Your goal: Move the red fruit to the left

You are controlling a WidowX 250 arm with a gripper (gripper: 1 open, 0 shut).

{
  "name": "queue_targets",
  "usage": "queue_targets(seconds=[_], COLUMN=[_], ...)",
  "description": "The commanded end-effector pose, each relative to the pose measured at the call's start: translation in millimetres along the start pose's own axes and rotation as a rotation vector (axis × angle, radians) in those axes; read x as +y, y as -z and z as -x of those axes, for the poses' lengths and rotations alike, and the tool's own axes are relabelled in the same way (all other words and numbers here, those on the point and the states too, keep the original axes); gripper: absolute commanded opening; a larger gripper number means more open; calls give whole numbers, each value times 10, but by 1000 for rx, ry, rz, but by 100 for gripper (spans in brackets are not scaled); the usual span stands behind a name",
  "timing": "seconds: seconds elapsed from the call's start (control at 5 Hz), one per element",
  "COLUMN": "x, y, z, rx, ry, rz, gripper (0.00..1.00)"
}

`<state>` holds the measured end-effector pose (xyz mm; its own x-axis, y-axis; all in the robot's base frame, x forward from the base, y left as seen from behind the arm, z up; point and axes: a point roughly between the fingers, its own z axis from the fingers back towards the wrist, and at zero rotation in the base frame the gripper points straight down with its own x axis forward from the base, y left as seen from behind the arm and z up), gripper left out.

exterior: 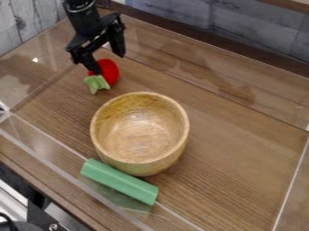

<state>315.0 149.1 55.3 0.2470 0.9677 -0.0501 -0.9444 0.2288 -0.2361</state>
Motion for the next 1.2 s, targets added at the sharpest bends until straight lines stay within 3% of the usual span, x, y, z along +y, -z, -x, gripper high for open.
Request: queue_targets(seconds=[0.0,0.2,0.6,0.8,1.0], x=[-70,-93,-124,-139,-134], y=[62,-1,-339,-476,-548], z=[-55,-133,-48,-40,-39], rx=[-30,-31,-31,-45,-64], ry=[58,57,171,166,159], rz=[29,28,106,131,137], gripper=[100,100,100,100,100])
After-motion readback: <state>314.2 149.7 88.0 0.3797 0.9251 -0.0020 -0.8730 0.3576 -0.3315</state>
